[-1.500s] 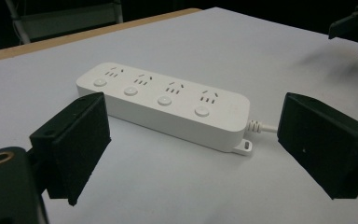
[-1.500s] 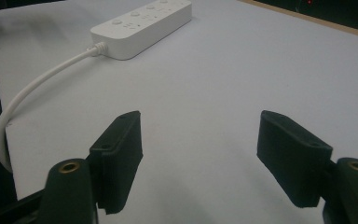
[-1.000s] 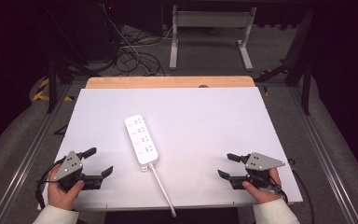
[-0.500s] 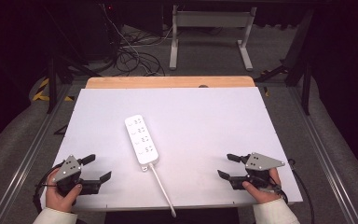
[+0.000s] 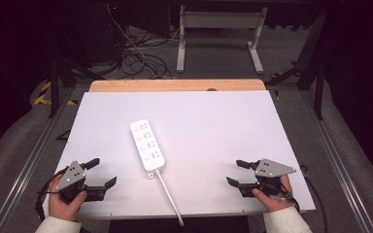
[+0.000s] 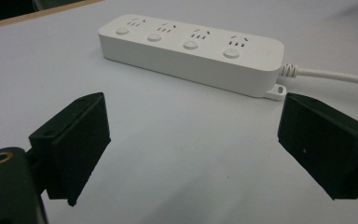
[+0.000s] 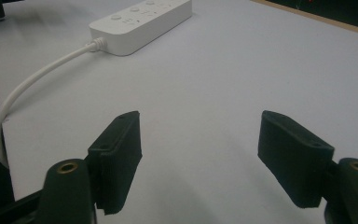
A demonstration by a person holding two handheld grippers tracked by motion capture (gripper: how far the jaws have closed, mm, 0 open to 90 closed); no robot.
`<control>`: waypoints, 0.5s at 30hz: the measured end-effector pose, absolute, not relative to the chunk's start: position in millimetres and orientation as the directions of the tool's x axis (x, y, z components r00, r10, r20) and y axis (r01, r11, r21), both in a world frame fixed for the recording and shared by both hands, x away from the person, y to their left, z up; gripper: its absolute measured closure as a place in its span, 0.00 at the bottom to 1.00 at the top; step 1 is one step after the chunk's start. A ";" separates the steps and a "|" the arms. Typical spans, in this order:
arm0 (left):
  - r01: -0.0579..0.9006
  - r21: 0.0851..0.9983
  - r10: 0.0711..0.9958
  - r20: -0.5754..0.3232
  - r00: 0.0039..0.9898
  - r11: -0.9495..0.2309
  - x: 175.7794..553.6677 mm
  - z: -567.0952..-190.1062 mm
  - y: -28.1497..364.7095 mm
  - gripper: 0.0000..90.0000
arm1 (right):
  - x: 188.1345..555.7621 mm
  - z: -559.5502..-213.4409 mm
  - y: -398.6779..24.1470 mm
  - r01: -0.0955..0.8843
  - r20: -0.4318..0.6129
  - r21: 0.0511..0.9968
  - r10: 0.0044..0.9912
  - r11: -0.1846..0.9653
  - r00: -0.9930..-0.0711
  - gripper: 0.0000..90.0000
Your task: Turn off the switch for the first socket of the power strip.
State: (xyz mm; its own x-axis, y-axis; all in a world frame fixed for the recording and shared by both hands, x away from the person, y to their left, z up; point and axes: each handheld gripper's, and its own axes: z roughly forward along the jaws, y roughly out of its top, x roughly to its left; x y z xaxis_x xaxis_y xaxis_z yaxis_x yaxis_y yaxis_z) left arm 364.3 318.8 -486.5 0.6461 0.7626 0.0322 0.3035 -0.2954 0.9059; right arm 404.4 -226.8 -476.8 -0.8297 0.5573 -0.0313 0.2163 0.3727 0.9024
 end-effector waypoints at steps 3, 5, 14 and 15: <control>0.306 0.907 0.765 0.028 0.643 -0.290 363.8 -486.2 319.4 0.10 | 404.3 -476.8 -227.1 0.217 -0.030 0.903 0.558 0.371 -0.830 0.34; 0.305 0.908 0.765 0.028 0.643 -0.289 364.1 -486.5 318.7 0.10 | 404.4 -476.9 -227.3 0.219 -0.028 0.903 0.559 0.369 -0.829 0.34; 0.303 0.910 0.770 0.028 0.637 -0.284 363.5 -485.8 319.5 0.10 | 404.4 -477.0 -227.3 0.219 -0.027 0.903 0.558 0.369 -0.829 0.34; 0.302 0.911 0.770 0.027 0.638 -0.282 363.6 -485.9 319.4 0.10 | 404.4 -477.0 -227.3 0.219 -0.027 0.903 0.559 0.369 -0.829 0.34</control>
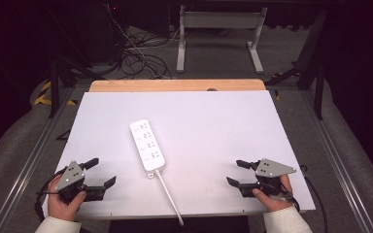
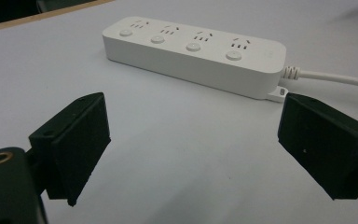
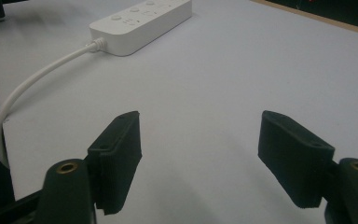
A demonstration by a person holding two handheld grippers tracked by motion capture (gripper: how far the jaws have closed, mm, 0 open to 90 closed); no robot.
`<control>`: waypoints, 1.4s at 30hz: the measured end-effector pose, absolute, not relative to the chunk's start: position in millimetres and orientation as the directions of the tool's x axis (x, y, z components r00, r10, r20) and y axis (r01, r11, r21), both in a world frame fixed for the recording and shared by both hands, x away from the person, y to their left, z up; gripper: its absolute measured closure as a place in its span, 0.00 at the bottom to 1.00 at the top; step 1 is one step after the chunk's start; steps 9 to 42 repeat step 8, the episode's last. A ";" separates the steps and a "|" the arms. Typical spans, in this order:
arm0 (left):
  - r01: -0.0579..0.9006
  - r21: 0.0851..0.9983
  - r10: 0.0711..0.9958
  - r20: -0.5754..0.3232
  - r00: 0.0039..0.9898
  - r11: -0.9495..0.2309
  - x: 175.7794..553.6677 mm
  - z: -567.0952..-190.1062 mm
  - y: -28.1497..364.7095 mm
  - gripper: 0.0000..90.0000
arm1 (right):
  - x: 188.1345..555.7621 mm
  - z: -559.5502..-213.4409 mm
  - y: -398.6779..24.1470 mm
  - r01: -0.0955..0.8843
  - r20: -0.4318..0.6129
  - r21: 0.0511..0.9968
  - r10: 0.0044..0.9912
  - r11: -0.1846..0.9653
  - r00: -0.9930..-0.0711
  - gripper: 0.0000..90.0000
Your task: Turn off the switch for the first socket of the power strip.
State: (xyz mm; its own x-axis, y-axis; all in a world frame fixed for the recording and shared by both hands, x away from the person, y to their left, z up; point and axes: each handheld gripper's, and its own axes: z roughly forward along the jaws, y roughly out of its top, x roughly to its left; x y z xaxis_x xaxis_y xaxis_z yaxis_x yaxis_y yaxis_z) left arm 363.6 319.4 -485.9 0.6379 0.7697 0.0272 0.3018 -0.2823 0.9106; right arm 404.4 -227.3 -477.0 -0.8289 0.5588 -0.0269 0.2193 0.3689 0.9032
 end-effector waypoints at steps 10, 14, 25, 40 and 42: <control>0.296 0.909 0.768 0.040 0.639 -0.294 363.8 -485.5 319.4 0.10 | 404.8 -477.0 -227.2 0.219 -0.028 0.903 0.559 0.369 -0.829 0.34; 0.296 0.909 0.768 0.040 0.639 -0.294 363.8 -485.5 319.4 0.10 | 404.8 -477.0 -227.2 0.219 -0.028 0.903 0.559 0.369 -0.829 0.34; 0.296 0.909 0.768 0.040 0.639 -0.294 363.8 -485.5 319.4 0.10 | 404.8 -477.0 -227.2 0.219 -0.028 0.903 0.559 0.369 -0.829 0.34; 0.296 0.909 0.768 0.040 0.639 -0.294 363.8 -485.5 319.4 0.10 | 404.8 -477.0 -227.2 0.219 -0.028 0.903 0.559 0.369 -0.829 0.34; 0.296 0.909 0.768 0.040 0.639 -0.294 363.8 -485.5 319.4 0.10 | 404.8 -477.0 -227.2 0.219 -0.028 0.903 0.559 0.369 -0.829 0.34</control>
